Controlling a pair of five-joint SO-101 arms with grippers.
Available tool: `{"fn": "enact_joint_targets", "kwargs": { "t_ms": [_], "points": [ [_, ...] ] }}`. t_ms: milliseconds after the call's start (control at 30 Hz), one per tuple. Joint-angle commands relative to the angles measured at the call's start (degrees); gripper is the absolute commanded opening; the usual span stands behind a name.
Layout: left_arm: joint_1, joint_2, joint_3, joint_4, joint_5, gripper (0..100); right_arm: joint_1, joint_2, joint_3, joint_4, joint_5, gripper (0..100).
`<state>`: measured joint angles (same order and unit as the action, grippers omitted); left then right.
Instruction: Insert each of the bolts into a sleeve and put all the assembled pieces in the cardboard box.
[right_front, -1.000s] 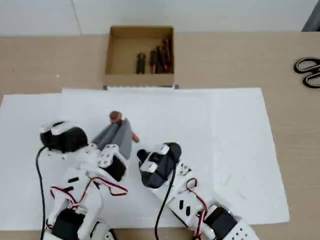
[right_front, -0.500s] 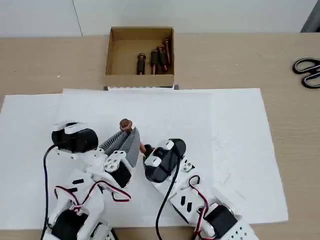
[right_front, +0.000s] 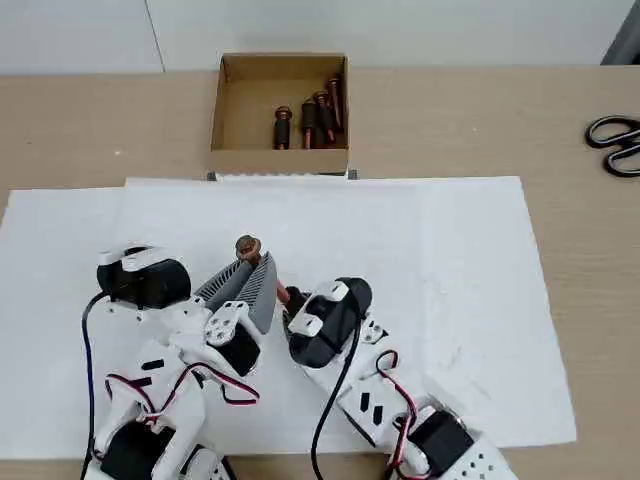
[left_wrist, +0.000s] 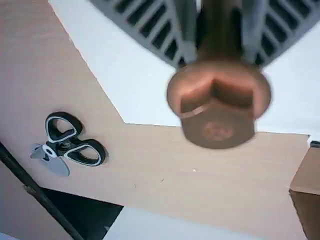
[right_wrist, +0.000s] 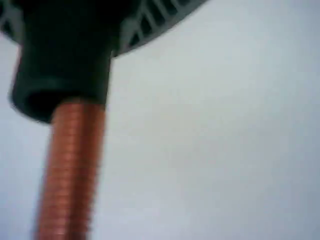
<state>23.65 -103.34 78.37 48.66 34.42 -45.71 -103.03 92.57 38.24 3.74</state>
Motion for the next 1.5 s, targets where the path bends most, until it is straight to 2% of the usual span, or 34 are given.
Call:
{"fn": "enact_joint_targets", "kwargs": {
  "t_ms": [0,267,367,533,733,867,1067,1300,1467],
  "points": [
    [0.3,-0.2,-2.1,-0.3,0.3,0,-1.8,-0.6,-1.1,-2.5,0.8,0.2],
    [0.5,-0.2,-2.1,0.9,0.3,0,-1.7,-0.6,-1.1,-2.6,0.9,0.2],
    [1.3,-0.2,-2.2,4.8,0.3,0,-1.7,-0.6,-1.1,-2.6,0.9,0.2],
    [7.0,-0.2,-3.9,14.0,-2.8,0,-1.5,-0.6,-2.8,-2.6,2.2,0.2],
    [8.1,0.0,-3.6,14.5,-6.0,0,0.7,-0.6,-2.9,-2.7,4.7,0.2],
    [7.1,0.0,-3.9,14.3,-6.0,1,0.7,-0.6,-3.4,-2.7,4.7,0.2],
    [4.5,0.1,-4.0,14.8,-8.8,17,0.7,-0.6,-3.3,-2.5,4.7,0.2],
    [2.0,0.1,-6.8,15.2,-10.4,17,0.7,-0.6,-3.1,-2.2,4.7,0.2],
    [-2.1,0.2,-10.9,15.1,-12.0,15,0.8,-0.6,-2.4,-2.2,4.8,0.2]
  ]
}}
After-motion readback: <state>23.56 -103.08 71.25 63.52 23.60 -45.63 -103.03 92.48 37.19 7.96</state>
